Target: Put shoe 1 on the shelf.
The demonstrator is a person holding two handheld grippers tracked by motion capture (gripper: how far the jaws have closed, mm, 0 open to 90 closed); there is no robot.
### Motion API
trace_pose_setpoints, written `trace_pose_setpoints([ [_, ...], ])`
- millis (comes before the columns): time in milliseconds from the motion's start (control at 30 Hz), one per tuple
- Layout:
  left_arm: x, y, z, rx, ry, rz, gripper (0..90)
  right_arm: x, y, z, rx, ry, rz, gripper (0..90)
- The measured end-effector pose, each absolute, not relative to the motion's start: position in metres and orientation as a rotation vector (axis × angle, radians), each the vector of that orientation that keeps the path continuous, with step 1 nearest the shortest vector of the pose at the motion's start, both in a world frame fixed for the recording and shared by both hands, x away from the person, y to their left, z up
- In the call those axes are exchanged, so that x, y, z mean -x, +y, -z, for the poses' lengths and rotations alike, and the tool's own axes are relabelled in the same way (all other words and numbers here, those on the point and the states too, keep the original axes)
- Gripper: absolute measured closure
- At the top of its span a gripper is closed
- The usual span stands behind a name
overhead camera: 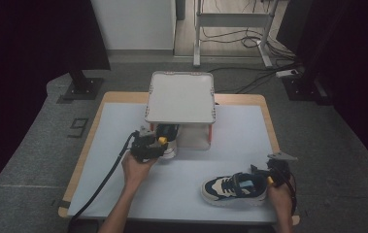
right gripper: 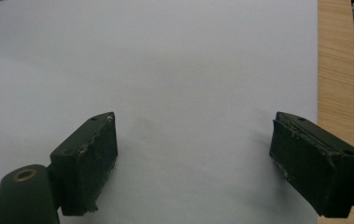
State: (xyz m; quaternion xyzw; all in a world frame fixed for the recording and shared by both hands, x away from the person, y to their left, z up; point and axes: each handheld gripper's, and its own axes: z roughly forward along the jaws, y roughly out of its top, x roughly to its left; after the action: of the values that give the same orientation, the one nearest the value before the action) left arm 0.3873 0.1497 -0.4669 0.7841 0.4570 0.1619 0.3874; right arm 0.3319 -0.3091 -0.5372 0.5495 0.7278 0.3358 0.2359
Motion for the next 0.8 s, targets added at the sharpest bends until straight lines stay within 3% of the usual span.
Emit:
trace_pose_setpoints([
  [167, -0.397, 0.148, 0.472, -1.967, 1.179, -0.436, 40.7, -0.332, -0.309, 0.537, -1.507, 1.995, -0.922, 14.3],
  [300, -0.402, 0.147, 0.474, -1.951, 1.179, -0.474, 55.6, -0.332, -0.309, 0.537, -1.507, 1.996, -0.921, 14.3],
  [800, -0.419, 0.143, 0.484, -1.926, 1.197, -0.520, 57.6, -0.332, -0.309, 0.537, -1.507, 1.999, -0.920, 14.3],
])
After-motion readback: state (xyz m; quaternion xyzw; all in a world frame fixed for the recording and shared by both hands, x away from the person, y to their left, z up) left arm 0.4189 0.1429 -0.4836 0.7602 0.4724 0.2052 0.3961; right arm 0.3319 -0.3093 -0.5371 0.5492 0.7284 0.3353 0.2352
